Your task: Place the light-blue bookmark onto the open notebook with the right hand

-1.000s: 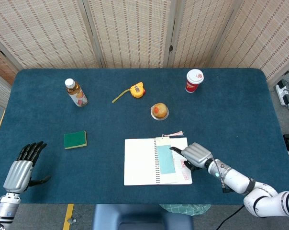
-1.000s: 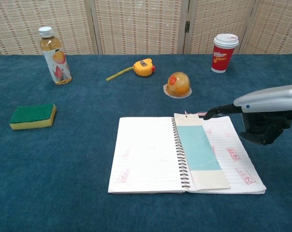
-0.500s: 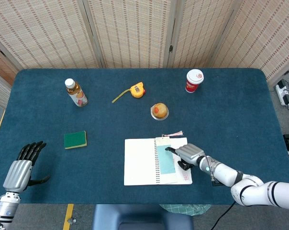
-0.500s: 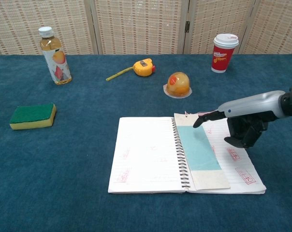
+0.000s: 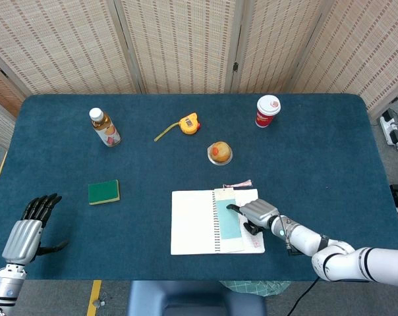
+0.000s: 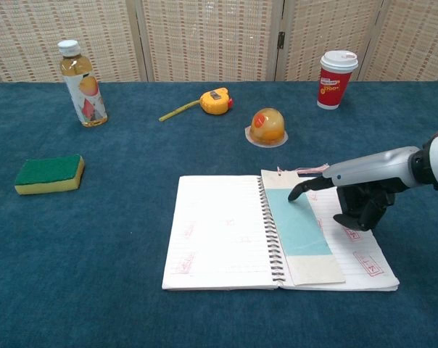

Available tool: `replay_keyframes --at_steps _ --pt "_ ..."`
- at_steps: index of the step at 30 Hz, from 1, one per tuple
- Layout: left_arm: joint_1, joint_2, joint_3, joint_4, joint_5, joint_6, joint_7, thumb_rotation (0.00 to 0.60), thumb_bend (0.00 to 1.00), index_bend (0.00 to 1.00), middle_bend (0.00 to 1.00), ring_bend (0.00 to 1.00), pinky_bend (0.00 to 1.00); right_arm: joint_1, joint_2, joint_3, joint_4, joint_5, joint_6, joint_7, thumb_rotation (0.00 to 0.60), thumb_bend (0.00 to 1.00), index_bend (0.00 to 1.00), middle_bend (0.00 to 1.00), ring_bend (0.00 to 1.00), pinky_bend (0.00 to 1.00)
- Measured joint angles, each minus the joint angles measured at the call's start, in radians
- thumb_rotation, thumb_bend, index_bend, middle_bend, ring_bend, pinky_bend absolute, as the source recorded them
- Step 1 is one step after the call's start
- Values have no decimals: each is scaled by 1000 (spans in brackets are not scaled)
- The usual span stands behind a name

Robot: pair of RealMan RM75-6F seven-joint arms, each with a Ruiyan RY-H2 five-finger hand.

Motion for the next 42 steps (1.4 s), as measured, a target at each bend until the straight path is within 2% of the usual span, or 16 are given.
replay_keyframes --at_steps 21,33,42 --pt "2 1 4 -5 11 7 8 600 130 127 102 23 61 3 43 -44 -62 26 35 -45 599 681 0 1000 1000 1000" --pt "3 2 5 -6 13 9 7 600 129 128 102 22 61 -14 36 -27 -44 19 77 -38 600 669 0 1000 1000 1000" --pt "-1 1 3 -4 7 1 2 600 129 128 101 21 62 4 -34 20 52 103 95 -36 600 638 0 1000 1000 1000"
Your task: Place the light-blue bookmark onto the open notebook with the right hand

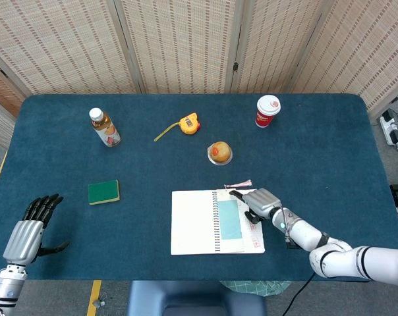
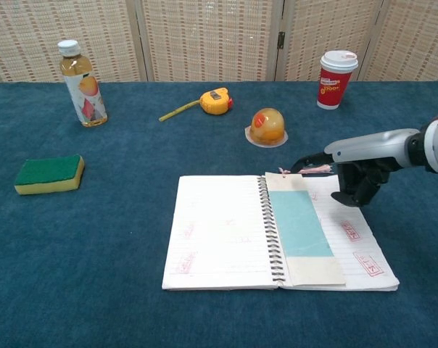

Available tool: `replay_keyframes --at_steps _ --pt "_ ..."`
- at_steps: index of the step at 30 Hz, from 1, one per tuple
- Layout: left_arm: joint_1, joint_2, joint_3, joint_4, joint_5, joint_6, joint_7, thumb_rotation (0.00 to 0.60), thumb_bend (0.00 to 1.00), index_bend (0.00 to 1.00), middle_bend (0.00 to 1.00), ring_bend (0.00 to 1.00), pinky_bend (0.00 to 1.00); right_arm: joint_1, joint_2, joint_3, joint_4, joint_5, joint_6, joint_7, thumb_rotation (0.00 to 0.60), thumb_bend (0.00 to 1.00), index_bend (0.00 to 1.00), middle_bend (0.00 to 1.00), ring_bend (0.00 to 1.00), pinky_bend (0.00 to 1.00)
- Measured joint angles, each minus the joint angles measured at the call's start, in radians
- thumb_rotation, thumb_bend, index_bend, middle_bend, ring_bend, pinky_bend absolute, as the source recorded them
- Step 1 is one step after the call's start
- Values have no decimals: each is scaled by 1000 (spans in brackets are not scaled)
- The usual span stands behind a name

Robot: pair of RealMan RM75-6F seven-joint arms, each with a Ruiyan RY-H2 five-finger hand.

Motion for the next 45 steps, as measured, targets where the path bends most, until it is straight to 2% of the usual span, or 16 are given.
replay_keyframes --at_steps 7,16,45 --pt "-4 -2 -3 7 -10 -11 -6 600 129 128 103 22 61 45 -48 24 74 84 -33 -4 600 639 0 1000 1000 1000" --pt "-7 -8 -6 15 -19 -19 -5 600 130 128 102 23 61 71 -90 25 127 100 -77 3 600 638 0 1000 1000 1000" --pt "-7 -7 -2 14 -13 -17 0 600 129 128 102 22 61 76 -70 -10 98 93 -70 -3 600 639 0 1000 1000 1000"
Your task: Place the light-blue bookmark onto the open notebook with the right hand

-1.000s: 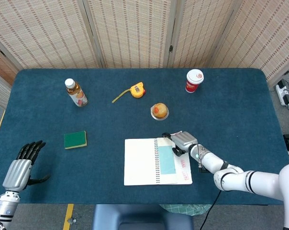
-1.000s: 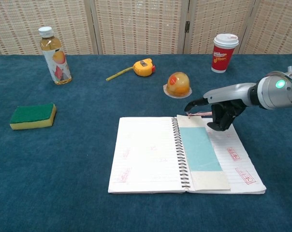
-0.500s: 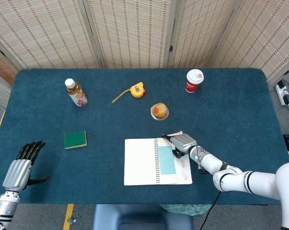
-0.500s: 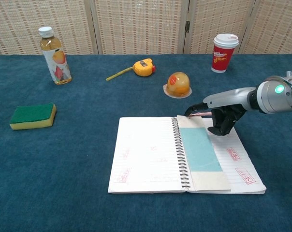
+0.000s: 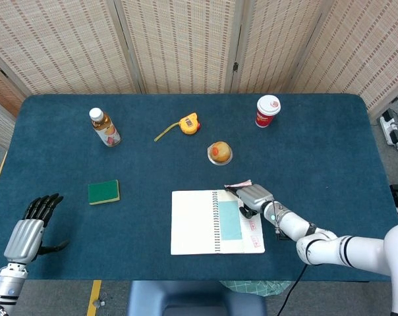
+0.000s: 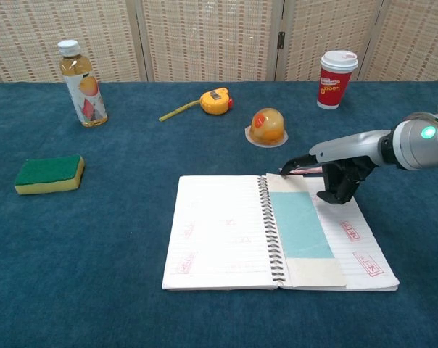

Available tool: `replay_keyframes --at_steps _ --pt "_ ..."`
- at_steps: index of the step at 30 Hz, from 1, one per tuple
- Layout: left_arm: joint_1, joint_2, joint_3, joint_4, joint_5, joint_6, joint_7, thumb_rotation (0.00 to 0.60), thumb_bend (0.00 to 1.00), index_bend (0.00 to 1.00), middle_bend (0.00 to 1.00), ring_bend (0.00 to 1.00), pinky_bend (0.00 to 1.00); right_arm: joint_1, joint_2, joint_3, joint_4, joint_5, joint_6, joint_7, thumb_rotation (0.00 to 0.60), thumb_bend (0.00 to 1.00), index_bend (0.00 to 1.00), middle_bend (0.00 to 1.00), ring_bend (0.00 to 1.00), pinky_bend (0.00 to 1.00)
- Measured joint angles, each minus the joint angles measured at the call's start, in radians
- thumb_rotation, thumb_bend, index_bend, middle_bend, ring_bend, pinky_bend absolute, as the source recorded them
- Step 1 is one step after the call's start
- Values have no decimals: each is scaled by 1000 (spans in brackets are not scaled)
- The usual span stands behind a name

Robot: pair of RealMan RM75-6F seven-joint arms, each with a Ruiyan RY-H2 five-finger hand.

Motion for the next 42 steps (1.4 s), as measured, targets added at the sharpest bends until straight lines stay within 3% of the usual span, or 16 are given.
replay_keyframes --at_steps 7,10,12,13,14,15,17,19,22,28,31,37,42 --pt "1 1 1 0 5 5 0 600 130 128 102 22 61 -21 21 12 -36 -34 40 12 600 635 0 991 1000 1000" --pt "3 3 1 1 4 8 -3 600 129 128 102 22 61 -55 60 20 -89 -86 98 27 600 444 0 858 976 941" --pt "4 4 1 -1 6 12 -3 600 130 128 102 22 61 -87 93 22 -130 -130 149 38 600 204 0 655 820 791" --pt "5 4 1 -1 8 14 -1 600 130 128 102 23 61 -112 117 21 -158 -166 190 45 600 147 0 581 745 741" --pt "5 4 2 -2 10 16 0 600 130 128 102 23 61 -133 134 19 -177 -193 225 49 600 81 0 448 604 641" --pt "6 5 3 -4 13 19 3 600 130 128 102 22 61 -156 151 16 -194 -221 264 52 600 38 0 316 454 534" --pt "8 5 4 -9 18 25 8 600 130 128 102 22 61 -217 186 4 -228 -282 367 53 600 8 0 132 250 383" --pt "9 6 5 -14 24 31 16 600 130 128 102 22 62 -288 214 -13 -254 -332 487 40 597 0 0 8 62 218" --pt "13 7 9 -23 31 39 35 600 130 128 102 22 61 -405 240 -37 -277 -390 674 8 600 0 0 0 0 116" --pt "21 11 14 -35 48 60 67 600 130 133 102 21 61 -695 256 -89 -254 -487 1021 14 600 0 0 0 0 48" --pt "27 13 15 -46 55 75 79 600 129 133 102 22 61 -821 260 -106 -207 -517 1127 60 600 0 0 0 0 9" --pt "37 14 25 -58 86 100 104 600 129 131 102 21 61 -913 283 -106 -163 -596 1225 135 600 0 0 0 0 0" --pt "42 20 27 -63 90 107 108 600 130 131 101 21 62 -946 288 -84 -137 -655 1239 177 600 0 0 0 0 0"
